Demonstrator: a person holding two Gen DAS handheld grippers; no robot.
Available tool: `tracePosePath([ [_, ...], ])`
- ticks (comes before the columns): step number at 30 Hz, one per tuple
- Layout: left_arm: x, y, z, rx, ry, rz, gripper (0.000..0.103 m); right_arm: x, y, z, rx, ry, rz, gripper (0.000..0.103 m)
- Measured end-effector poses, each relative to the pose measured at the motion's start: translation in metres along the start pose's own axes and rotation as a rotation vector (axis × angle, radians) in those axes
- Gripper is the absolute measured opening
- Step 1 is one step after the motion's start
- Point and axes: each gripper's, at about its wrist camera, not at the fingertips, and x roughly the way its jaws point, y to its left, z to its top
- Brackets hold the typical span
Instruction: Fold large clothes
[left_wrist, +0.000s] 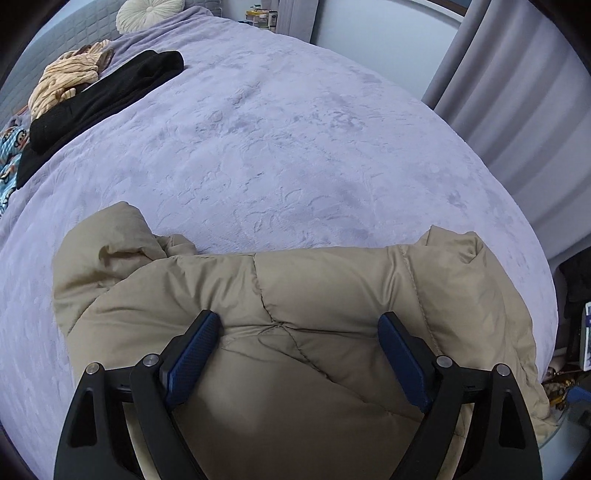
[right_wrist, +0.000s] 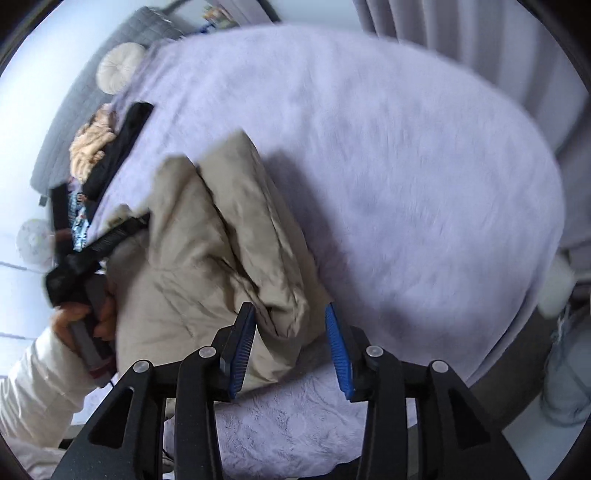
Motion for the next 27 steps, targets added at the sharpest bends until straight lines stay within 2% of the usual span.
tracePosePath([
  [2, 0.000, -0.001, 0.000, -0.001, 0.000, 0.008, 0.089, -0.016, 0.011, 0.012, -0.068, -0.044, 0.016, 0.043],
  [4, -0.001, -0.001, -0.001, -0.008, 0.004, 0.015, 0.089, -0.012, 0.025, 0.027, -0.132, -0.034, 0.038, 0.043],
  [7, -0.010, 0.002, 0.000, -0.031, 0.018, 0.039, 0.089, 0.021, 0.047, 0.038, -0.220, 0.038, 0.049, 0.043],
  [10, -0.035, 0.015, -0.003, -0.089, 0.010, 0.044, 0.089, 0.058, 0.057, 0.030, -0.288, 0.147, -0.005, 0.043],
  [12, -0.058, 0.029, -0.012, -0.122, -0.008, 0.042, 0.089, 0.071, 0.054, 0.025, -0.289, 0.189, 0.001, 0.043],
  [15, -0.084, 0.044, -0.040, -0.162, -0.005, 0.049, 0.089, 0.074, 0.047, 0.023, -0.283, 0.203, 0.016, 0.043],
  [19, -0.088, 0.045, -0.094, -0.204, 0.081, 0.061, 0.089, 0.080, 0.038, 0.021, -0.295, 0.232, 0.027, 0.043],
  [21, -0.084, 0.044, -0.121, -0.261, 0.119, 0.030, 0.091, 0.085, 0.035, 0.019, -0.301, 0.247, 0.032, 0.043],
  [23, -0.081, 0.046, -0.138, -0.324, 0.146, 0.017, 0.101, 0.089, 0.029, 0.017, -0.286, 0.274, 0.047, 0.043],
  [27, -0.082, 0.047, -0.150, -0.384, 0.157, 0.002, 0.101, 0.098, 0.025, 0.009, -0.266, 0.307, 0.070, 0.043],
])
